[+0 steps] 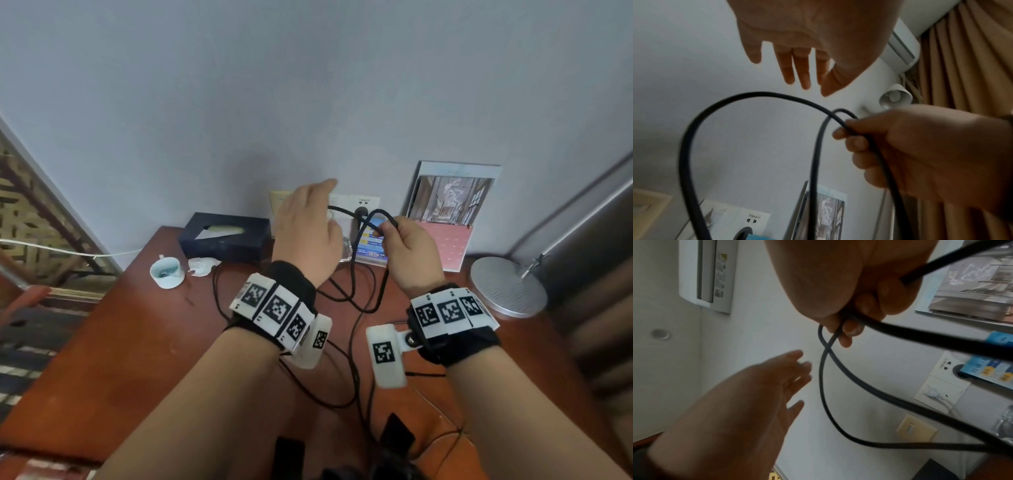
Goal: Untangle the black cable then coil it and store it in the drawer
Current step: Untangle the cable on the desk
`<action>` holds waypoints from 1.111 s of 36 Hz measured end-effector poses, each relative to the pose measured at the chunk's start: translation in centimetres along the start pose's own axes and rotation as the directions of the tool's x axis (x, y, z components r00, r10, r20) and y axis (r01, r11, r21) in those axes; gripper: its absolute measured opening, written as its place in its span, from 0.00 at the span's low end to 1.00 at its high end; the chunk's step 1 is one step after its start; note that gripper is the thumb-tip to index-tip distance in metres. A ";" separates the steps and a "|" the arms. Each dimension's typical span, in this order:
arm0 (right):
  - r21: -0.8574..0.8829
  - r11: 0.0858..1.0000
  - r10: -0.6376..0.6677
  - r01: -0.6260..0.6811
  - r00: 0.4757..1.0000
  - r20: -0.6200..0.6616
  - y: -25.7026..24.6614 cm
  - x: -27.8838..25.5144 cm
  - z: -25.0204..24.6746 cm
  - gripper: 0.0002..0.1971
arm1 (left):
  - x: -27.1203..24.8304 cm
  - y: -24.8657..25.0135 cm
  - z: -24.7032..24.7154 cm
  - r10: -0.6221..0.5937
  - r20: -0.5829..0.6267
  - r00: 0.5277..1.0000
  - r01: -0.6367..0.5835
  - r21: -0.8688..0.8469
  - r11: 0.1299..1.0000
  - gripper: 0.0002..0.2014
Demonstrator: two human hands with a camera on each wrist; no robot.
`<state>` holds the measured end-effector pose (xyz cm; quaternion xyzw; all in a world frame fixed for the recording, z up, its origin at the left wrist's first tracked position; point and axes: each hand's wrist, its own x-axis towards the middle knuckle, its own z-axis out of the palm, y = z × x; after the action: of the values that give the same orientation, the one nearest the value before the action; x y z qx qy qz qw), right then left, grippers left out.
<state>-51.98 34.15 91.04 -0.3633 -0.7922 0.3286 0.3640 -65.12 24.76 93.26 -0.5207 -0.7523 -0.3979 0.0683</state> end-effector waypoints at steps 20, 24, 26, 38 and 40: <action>0.175 0.984 0.045 -0.044 0.999 -0.003 0.0 -0.5 -0.1 0.15 | -0.8 -0.9 -0.3 -0.222 0.110 0.969 0.246 -0.346 0.905 0.23; 0.214 0.970 0.116 -0.111 0.993 -0.010 0.8 -0.7 -0.1 0.15 | -0.1 -2.0 -1.1 -0.384 0.060 0.921 0.356 -0.530 0.770 0.16; 0.178 0.979 0.111 -0.103 0.993 -0.032 1.7 -0.7 -0.2 0.15 | 0.6 -2.9 -1.5 -0.544 0.102 0.833 0.483 -0.616 0.622 0.17; 0.157 0.978 0.153 -0.134 0.981 -0.117 1.4 -0.5 0.0 0.11 | -1.5 -1.6 -1.4 -0.311 -0.084 0.947 0.261 -0.368 0.893 0.41; 0.117 0.988 0.111 -0.102 0.991 -0.070 0.8 -0.8 0.3 0.10 | -1.8 -0.7 -1.2 -0.176 -0.102 0.979 0.142 -0.275 0.951 0.43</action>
<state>-51.54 33.84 89.97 -0.3962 -0.7374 0.3777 0.3957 -65.28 22.57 92.76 -0.4369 -0.7259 -0.5311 0.0125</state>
